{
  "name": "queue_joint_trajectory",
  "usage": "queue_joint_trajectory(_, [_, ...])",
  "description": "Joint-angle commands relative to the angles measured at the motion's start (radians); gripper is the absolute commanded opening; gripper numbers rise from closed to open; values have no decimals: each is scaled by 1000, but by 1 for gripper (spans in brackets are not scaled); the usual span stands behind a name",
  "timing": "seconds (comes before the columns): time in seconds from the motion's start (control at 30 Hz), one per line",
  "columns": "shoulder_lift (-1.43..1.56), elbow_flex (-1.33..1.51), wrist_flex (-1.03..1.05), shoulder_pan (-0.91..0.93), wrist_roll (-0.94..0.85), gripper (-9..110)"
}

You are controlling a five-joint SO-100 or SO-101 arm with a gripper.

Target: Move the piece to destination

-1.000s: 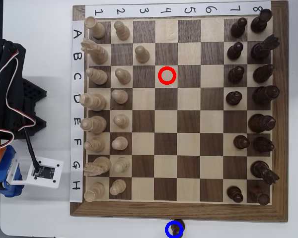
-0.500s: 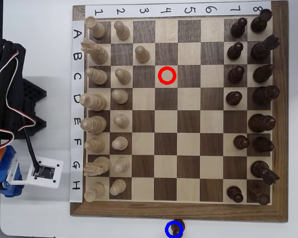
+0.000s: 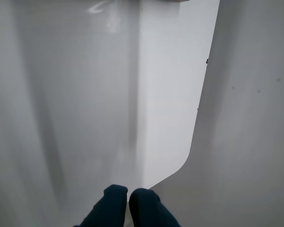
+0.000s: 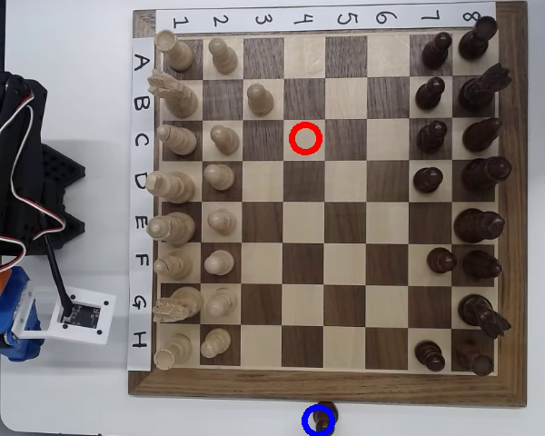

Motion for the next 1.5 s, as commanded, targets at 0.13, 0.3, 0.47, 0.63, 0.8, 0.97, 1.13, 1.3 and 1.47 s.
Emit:
queue_joint_trajectory(0.13, [57, -6, -18, -14, -5, 1])
queue_joint_trajectory(0.3, [57, -6, -18, -14, -5, 1])
queue_joint_trajectory(0.47, [57, -6, -18, -15, -8, 1])
queue_joint_trajectory(0.63, [57, -6, -18, -18, -9, 1])
queue_joint_trajectory(0.8, [57, -6, -18, -20, -12, 1])
queue_joint_trajectory(0.97, [57, -6, -18, -23, -14, 1])
queue_joint_trajectory(1.13, [57, -6, -18, -25, -17, 1])
queue_joint_trajectory(1.3, [57, -6, -18, -28, -20, 1])
queue_joint_trajectory(1.47, [57, -6, -18, -28, -20, 1])
